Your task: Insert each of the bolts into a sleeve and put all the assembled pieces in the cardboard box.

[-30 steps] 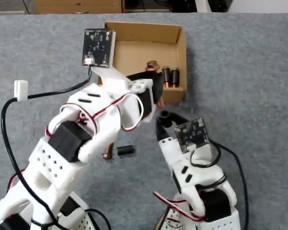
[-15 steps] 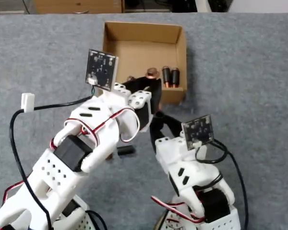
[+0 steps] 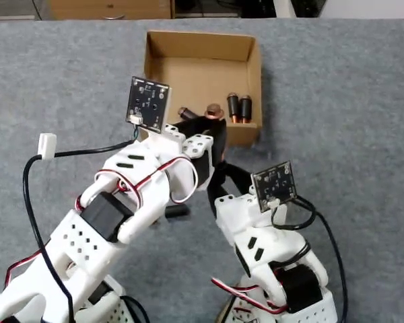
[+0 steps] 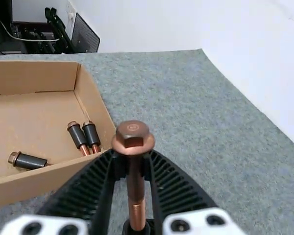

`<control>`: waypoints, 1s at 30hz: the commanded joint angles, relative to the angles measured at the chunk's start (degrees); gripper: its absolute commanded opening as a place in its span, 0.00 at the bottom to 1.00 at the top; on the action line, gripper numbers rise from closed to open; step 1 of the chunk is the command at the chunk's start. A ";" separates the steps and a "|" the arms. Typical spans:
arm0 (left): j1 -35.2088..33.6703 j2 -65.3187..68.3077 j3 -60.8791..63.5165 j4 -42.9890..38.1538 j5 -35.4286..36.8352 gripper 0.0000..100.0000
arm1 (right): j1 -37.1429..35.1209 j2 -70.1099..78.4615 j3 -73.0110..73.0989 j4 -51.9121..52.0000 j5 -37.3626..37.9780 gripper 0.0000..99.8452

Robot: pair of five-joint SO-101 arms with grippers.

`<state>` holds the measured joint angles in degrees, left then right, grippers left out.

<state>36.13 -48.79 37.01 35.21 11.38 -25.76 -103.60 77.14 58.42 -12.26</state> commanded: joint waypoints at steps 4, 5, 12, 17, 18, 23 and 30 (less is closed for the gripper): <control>0.53 -1.63 -0.18 -1.14 0.00 0.02 | -0.40 -6.02 -0.57 0.09 -0.35 0.00; 0.53 -1.63 -0.18 -1.05 0.00 0.02 | -0.40 -6.02 -0.57 0.09 -0.26 0.00; 1.93 -3.91 -0.18 4.31 3.08 0.02 | -0.31 -6.02 -0.31 0.09 -0.18 0.00; 1.93 -8.13 2.99 4.40 2.90 0.02 | -0.31 -6.02 -0.31 0.18 -0.18 0.00; 1.76 -8.66 4.04 4.48 2.90 0.02 | -0.31 -6.02 -0.31 0.18 -0.18 0.00; 1.76 -10.33 6.68 8.09 2.81 0.02 | -0.31 -6.02 -0.48 0.62 -0.18 0.00; 1.93 -10.15 6.68 8.09 2.81 0.02 | -0.31 -6.02 -1.45 1.49 -0.09 0.00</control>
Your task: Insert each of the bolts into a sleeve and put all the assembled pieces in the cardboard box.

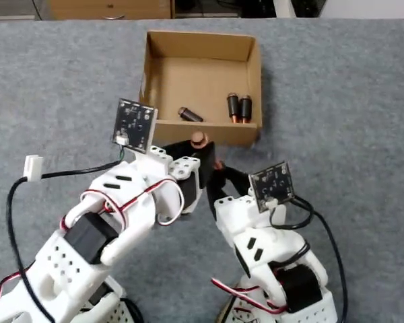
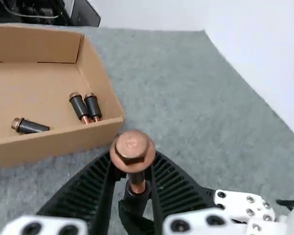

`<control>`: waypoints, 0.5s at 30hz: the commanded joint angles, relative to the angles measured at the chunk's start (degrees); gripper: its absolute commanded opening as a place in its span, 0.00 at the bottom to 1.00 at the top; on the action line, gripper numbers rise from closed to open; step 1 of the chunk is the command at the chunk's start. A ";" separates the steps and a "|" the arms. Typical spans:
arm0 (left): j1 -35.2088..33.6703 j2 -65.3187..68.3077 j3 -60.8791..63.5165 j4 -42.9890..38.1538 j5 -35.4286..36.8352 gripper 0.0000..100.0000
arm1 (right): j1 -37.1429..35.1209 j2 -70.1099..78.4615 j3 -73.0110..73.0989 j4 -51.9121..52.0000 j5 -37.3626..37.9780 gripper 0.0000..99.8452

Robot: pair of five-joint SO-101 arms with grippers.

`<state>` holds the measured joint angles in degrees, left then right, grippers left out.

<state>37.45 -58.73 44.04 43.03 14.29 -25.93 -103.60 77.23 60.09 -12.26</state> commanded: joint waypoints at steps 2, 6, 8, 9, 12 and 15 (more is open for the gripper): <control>0.62 -0.13 -0.26 0.26 -0.09 0.02 | -0.22 -6.02 -1.89 -0.09 0.18 0.00; 0.62 -0.04 0.62 0.70 -0.09 0.02 | -0.48 -6.02 -1.98 2.73 6.59 0.00; 1.05 -0.04 1.41 0.79 -1.05 0.02 | -0.57 -6.02 -2.51 3.60 9.32 0.00; 2.20 -0.04 1.93 0.88 -2.37 0.02 | -0.57 -6.02 -2.77 4.22 10.20 0.00; 3.96 -0.22 2.29 0.88 -4.31 0.02 | -0.57 -6.02 -3.38 5.63 11.69 0.00; 4.40 -0.22 2.64 0.88 -4.22 0.02 | -0.57 -6.02 -4.35 7.65 12.48 0.00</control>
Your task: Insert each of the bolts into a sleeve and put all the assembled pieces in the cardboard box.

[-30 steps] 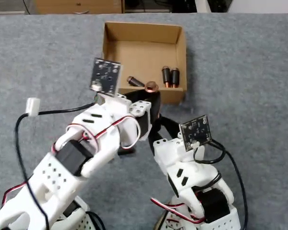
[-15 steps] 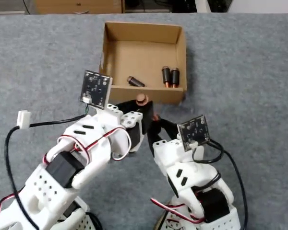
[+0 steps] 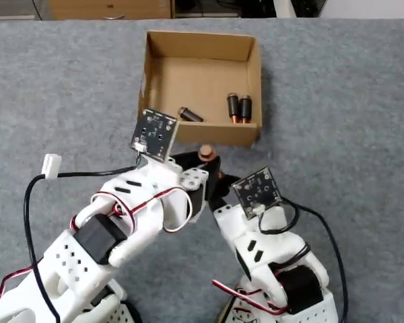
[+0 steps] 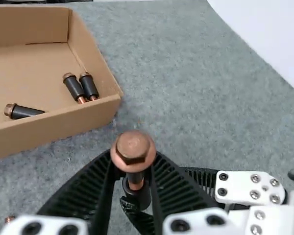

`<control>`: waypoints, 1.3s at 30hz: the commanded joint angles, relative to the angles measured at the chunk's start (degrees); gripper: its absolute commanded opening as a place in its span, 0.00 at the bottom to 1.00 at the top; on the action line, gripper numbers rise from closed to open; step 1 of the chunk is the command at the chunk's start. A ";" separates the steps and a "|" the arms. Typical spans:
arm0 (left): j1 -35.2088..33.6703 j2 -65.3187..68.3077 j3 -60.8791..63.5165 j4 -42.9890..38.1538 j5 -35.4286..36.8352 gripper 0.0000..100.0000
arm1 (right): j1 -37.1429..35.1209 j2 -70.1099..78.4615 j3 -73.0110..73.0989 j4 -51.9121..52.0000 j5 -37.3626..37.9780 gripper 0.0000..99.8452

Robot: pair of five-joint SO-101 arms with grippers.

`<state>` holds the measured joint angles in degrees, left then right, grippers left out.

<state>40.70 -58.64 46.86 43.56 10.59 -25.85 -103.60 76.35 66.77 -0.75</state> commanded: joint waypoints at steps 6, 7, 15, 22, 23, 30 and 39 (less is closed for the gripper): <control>1.23 -0.22 -0.09 0.53 -0.62 0.02 | -0.66 -6.02 -3.65 1.76 1.05 0.00; 1.23 -0.22 -0.09 1.67 -0.70 0.02 | -0.66 -6.02 -3.65 1.85 1.05 0.00; 0.79 -0.31 0.79 3.87 -0.62 0.20 | -0.66 -6.02 -4.79 1.93 1.05 0.00; 1.23 -0.75 0.88 3.78 -0.44 0.20 | -0.66 -6.02 -8.13 2.90 1.05 0.00; 1.23 -0.75 0.88 3.78 -0.44 0.20 | -0.40 -6.02 -8.57 2.73 1.05 0.00; -2.37 -2.42 -0.53 3.96 -0.44 0.20 | 1.19 -6.02 -11.30 -0.62 1.05 0.00; -18.55 -12.88 -5.63 4.48 -0.53 0.20 | 12.70 -3.82 -3.30 -21.98 0.97 0.00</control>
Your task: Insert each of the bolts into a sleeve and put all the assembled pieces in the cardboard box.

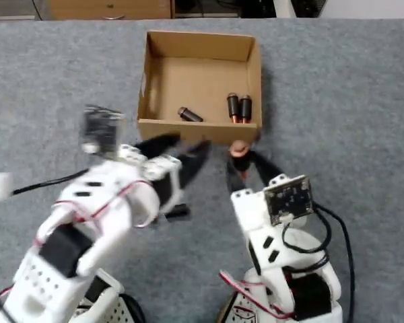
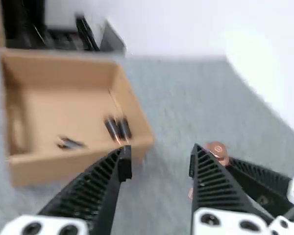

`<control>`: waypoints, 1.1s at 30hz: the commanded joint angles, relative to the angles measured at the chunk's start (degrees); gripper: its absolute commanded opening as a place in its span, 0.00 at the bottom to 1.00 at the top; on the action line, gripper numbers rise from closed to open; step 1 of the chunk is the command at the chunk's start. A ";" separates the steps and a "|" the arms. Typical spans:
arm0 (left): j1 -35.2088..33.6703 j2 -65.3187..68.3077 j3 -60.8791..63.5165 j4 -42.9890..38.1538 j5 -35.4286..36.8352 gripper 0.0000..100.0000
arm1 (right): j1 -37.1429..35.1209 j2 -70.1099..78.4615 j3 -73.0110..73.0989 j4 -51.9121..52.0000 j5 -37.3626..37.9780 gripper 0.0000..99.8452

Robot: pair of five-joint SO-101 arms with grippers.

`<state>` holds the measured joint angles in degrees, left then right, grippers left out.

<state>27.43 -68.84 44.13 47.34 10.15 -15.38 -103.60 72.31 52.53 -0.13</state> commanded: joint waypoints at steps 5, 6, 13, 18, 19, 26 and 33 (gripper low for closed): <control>-10.64 -6.55 -3.87 11.69 -0.09 0.00 | 3.56 8.75 -1.54 -16.09 0.18 0.00; -11.60 -7.16 -3.60 13.89 -0.18 0.04 | 3.74 12.53 -3.03 -17.93 0.26 0.00; -20.40 -9.45 2.99 20.84 0.00 0.02 | 4.35 43.65 -25.01 -23.65 -0.09 0.00; -26.46 -11.03 11.87 20.57 -0.35 0.02 | 4.35 64.75 -45.23 -20.92 -0.18 0.00; -27.60 -11.30 13.89 20.13 -0.35 0.02 | 4.35 68.53 -48.92 -20.48 -0.18 0.00; -33.41 -12.35 25.67 16.26 -0.44 0.02 | 4.35 93.41 -72.66 -13.01 -0.09 0.00; -34.46 -12.35 33.49 16.26 -0.44 0.02 | 4.44 117.93 -94.11 -1.41 -0.09 0.00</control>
<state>-6.51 -80.88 75.87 64.66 10.24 -11.78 6.73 -10.42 47.69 -0.22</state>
